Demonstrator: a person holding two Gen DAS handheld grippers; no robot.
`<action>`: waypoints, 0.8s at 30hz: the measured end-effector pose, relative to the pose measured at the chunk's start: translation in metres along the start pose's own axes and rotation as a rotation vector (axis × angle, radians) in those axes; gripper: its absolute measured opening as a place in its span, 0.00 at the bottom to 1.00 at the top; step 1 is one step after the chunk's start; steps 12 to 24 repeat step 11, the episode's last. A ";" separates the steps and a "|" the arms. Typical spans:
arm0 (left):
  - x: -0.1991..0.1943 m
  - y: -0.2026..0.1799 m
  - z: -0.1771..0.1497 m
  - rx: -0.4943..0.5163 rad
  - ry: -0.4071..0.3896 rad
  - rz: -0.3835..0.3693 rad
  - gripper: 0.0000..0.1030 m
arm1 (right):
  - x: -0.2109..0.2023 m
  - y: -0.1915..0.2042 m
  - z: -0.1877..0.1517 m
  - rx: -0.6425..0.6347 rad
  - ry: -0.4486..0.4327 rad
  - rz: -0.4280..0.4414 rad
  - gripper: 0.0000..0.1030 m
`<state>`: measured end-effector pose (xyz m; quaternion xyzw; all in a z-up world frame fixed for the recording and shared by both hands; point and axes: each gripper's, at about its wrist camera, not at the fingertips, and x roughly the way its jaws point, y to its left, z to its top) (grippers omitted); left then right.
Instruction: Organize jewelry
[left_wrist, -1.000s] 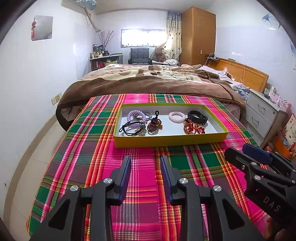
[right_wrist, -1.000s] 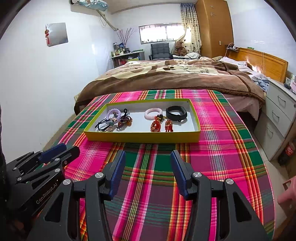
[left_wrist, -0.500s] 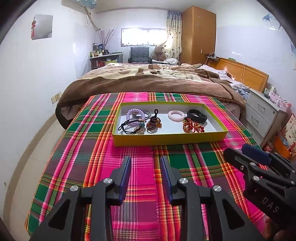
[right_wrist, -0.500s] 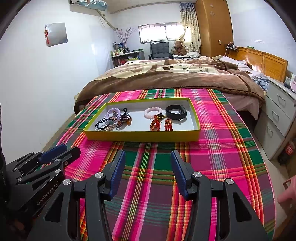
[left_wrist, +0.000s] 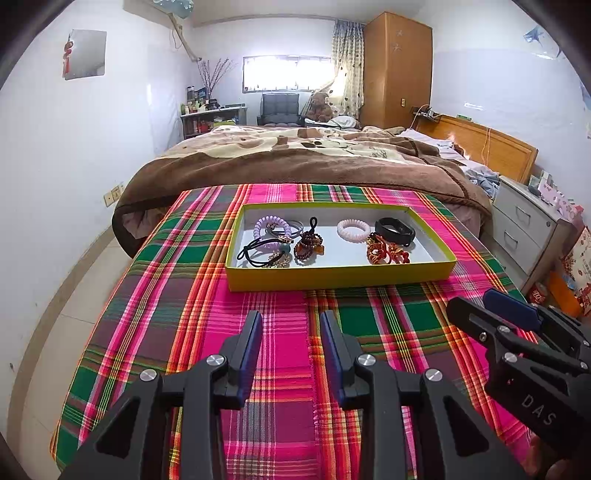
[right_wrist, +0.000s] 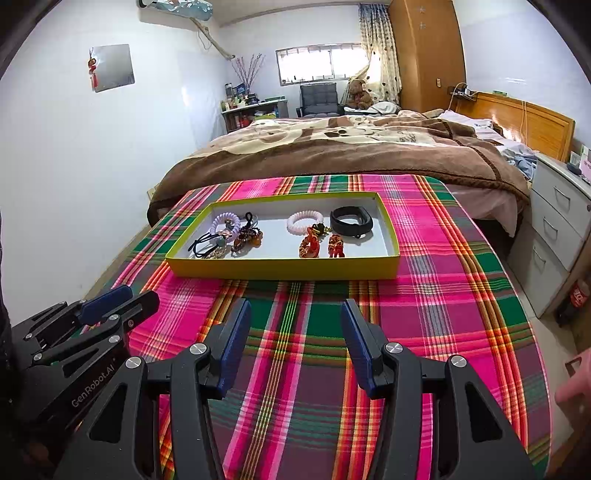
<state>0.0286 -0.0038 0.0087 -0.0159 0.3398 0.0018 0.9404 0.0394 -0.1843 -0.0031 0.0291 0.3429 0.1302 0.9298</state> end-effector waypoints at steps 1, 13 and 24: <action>0.000 0.000 0.000 0.001 0.001 -0.001 0.31 | 0.001 0.000 -0.001 0.000 0.001 0.001 0.49; -0.001 -0.001 0.001 -0.005 0.007 -0.015 0.31 | 0.002 -0.002 -0.002 0.005 0.002 -0.001 0.49; -0.001 -0.001 0.001 -0.005 0.007 -0.015 0.31 | 0.002 -0.002 -0.002 0.005 0.002 -0.001 0.49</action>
